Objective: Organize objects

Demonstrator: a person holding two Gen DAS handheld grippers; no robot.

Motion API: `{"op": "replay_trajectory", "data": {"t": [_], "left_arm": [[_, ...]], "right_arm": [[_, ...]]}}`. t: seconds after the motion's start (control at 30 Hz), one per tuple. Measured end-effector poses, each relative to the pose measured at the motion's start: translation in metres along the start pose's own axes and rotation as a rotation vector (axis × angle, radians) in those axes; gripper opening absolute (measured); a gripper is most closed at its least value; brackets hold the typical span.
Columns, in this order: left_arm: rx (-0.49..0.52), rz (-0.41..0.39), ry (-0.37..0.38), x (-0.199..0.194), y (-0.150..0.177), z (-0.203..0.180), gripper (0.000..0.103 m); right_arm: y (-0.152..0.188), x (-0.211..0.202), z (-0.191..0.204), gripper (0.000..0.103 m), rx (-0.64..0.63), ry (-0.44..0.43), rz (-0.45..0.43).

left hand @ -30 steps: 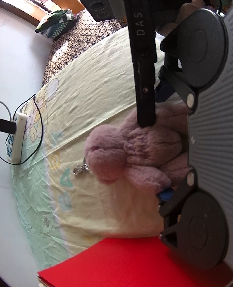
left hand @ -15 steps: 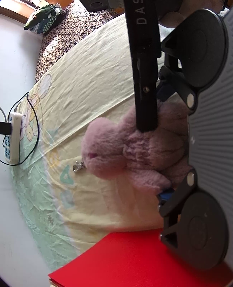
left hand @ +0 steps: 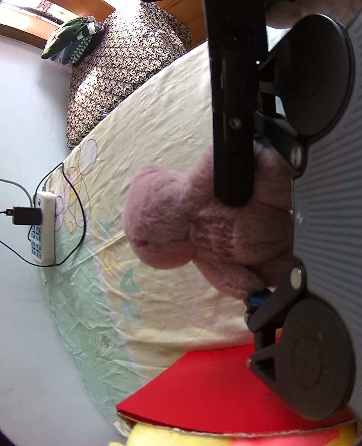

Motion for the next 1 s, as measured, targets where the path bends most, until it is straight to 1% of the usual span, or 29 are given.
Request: {"op": "replay_trajectory", "data": {"t": [0.3,0.53,0.77,1.0], "left_arm": [[0.004,-0.088,-0.021,-0.042,-0.018,-0.014,0.085],[-0.007,-0.124,-0.045,-0.068,-0.019,-0.014,0.085],[-0.026,-0.144,-0.055,-0.086,-0.012,-0.006,0.085],[-0.035,-0.199,-0.048,-0.115,-0.005,0.014,0.085]], "right_arm": [[-0.009,-0.024,0.038,0.024,-0.077,-0.032,-0.051],[-0.011,-0.028,0.056,0.024,-0.123,-0.067,-0.058],[-0.008,-0.026,0.069,0.024,-0.143,-0.098,-0.052],[-0.002,-0.020,0.097,0.024,-0.184,-0.109,-0.069]]}}
Point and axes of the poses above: each gripper's, at about its wrist camera, not at the fingertips, and x roughly the way its jaws point, z to its left, y to its underside, the point moved 5 cm from there along x, roughly the way its jaws point, and after that the axes turned 1 degree about -z, right-handed, at the moved point
